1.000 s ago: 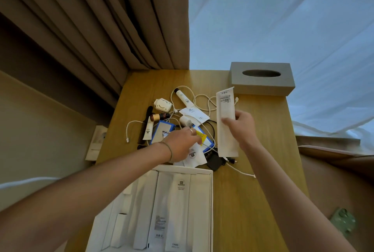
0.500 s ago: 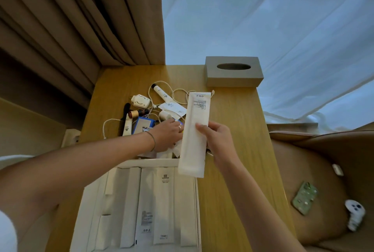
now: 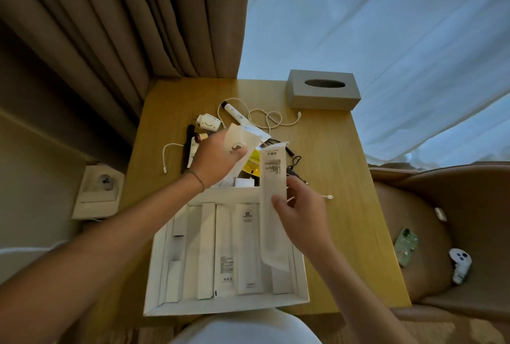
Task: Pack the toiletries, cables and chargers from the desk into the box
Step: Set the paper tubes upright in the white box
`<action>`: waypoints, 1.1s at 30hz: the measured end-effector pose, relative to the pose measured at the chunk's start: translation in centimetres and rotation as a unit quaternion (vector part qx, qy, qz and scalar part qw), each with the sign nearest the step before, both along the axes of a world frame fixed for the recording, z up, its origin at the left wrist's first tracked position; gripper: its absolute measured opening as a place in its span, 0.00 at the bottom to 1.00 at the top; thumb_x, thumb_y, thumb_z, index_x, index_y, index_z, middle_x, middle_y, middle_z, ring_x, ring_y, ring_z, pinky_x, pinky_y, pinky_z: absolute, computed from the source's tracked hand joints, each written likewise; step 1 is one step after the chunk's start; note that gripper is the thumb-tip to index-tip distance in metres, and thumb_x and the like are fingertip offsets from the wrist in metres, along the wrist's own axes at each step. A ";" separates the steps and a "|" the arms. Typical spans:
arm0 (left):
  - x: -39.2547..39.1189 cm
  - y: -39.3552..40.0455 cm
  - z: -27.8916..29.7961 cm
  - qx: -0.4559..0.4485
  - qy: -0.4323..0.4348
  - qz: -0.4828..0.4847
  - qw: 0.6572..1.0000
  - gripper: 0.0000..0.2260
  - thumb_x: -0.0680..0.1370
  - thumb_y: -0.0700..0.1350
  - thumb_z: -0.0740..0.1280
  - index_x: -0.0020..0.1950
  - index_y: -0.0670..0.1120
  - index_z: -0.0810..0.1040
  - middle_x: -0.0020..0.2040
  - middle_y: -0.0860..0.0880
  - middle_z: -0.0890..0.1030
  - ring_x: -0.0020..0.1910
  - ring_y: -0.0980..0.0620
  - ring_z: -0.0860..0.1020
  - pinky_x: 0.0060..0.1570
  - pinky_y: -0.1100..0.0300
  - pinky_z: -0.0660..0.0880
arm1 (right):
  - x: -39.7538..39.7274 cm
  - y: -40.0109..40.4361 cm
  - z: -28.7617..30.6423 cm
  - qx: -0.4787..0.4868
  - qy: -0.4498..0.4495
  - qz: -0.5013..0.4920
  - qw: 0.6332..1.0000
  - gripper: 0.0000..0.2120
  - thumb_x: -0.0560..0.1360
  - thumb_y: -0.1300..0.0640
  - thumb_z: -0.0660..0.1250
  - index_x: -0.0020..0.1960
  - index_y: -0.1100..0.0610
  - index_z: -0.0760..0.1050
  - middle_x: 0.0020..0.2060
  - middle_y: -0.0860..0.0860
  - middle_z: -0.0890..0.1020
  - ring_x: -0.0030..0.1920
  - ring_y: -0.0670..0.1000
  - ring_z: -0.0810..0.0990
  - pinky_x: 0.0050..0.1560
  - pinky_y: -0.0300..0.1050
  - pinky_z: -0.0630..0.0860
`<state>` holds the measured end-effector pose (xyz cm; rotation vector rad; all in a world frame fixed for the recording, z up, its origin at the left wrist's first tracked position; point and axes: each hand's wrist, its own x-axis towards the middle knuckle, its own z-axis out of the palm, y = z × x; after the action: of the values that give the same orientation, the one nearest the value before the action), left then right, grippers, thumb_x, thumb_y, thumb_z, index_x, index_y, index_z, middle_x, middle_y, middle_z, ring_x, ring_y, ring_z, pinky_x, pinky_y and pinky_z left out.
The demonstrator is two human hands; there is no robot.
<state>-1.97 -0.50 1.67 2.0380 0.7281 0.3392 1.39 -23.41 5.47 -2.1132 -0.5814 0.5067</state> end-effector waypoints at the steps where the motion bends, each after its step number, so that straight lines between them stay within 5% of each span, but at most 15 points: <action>1: -0.9 -0.1 0.4 -0.030 -0.018 0.013 0.999 0.11 0.75 0.46 0.73 0.55 0.48 0.78 0.47 0.50 0.83 0.47 0.49 0.81 0.43 0.56 0.78 | -0.9 -0.1 -0.3 -0.025 -0.017 0.010 0.999 0.10 0.76 0.58 0.68 0.56 0.47 0.79 0.42 0.42 0.85 0.39 0.45 0.83 0.39 0.49 0.83; 4: -3.7 -0.7 1.2 -0.118 -0.065 0.050 0.990 0.11 0.76 0.43 0.73 0.57 0.48 0.79 0.49 0.51 0.84 0.49 0.51 0.82 0.46 0.57 0.80 | -3.2 -0.2 -1.8 -0.093 -0.054 0.043 0.993 0.08 0.75 0.58 0.67 0.52 0.49 0.79 0.40 0.42 0.84 0.36 0.44 0.82 0.36 0.45 0.80; 7: -6.3 -1.3 1.6 -0.184 -0.095 0.081 0.975 0.10 0.77 0.41 0.72 0.58 0.49 0.78 0.48 0.55 0.82 0.47 0.57 0.82 0.38 0.70 0.78 | -4.8 0.3 -3.3 -0.163 -0.076 0.076 0.981 0.07 0.74 0.59 0.64 0.47 0.47 0.75 0.42 0.40 0.84 0.33 0.40 0.78 0.29 0.34 0.73; 10: -8.6 -1.7 1.7 -0.226 -0.101 0.101 0.963 0.09 0.78 0.42 0.71 0.57 0.50 0.78 0.48 0.55 0.83 0.43 0.61 0.82 0.34 0.71 0.76 | -5.3 0.9 -4.6 -0.228 -0.106 0.095 0.963 0.10 0.74 0.61 0.63 0.51 0.48 0.75 0.50 0.46 0.86 0.33 0.41 0.76 0.26 0.30 0.70; 14: -11.0 -2.2 1.6 -0.251 -0.098 0.102 0.958 0.08 0.79 0.42 0.70 0.56 0.51 0.78 0.47 0.54 0.83 0.39 0.65 0.82 0.31 0.69 0.76 | -5.6 1.4 -5.4 -0.316 -0.108 0.111 0.936 0.10 0.75 0.62 0.61 0.53 0.55 0.79 0.53 0.51 0.86 0.39 0.50 0.82 0.37 0.46 0.83; 19: -12.9 -2.4 1.2 -0.245 -0.090 0.086 0.961 0.07 0.78 0.43 0.70 0.52 0.55 0.78 0.46 0.54 0.84 0.41 0.62 0.83 0.31 0.67 0.78 | -6.2 1.6 -6.2 -0.386 -0.112 0.090 0.911 0.15 0.80 0.54 0.57 0.35 0.54 0.71 0.39 0.49 0.80 0.32 0.47 0.79 0.27 0.41 0.75; 21: -13.3 -2.6 0.9 -0.244 -0.086 0.079 0.963 0.07 0.78 0.43 0.70 0.52 0.55 0.78 0.46 0.54 0.84 0.42 0.60 0.84 0.32 0.66 0.78 | -6.2 2.0 -6.5 -0.421 -0.125 0.094 0.894 0.16 0.80 0.54 0.57 0.35 0.54 0.71 0.36 0.49 0.79 0.34 0.49 0.80 0.33 0.44 0.80; 29: -13.9 -3.3 -0.8 -0.242 -0.008 0.051 0.969 0.07 0.79 0.45 0.69 0.57 0.51 0.78 0.49 0.52 0.83 0.48 0.52 0.83 0.37 0.64 0.78 | -5.4 5.0 -8.0 -0.537 -0.167 0.163 0.810 0.02 0.77 0.56 0.68 0.45 0.51 0.78 0.32 0.47 0.75 0.35 0.48 0.76 0.34 0.41 0.69; 33: -14.3 -3.6 -1.5 -0.219 0.037 0.028 0.975 0.11 0.77 0.45 0.72 0.59 0.48 0.79 0.51 0.50 0.84 0.49 0.52 0.83 0.41 0.62 0.80 | -5.8 5.5 -9.4 -0.549 -0.194 0.217 0.783 0.05 0.76 0.59 0.68 0.44 0.51 0.78 0.30 0.47 0.72 0.34 0.48 0.75 0.34 0.42 0.67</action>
<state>-16.25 -4.08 0.13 1.6201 0.8255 0.1191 -4.40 -17.89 -3.94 -3.2610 -1.2423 0.7929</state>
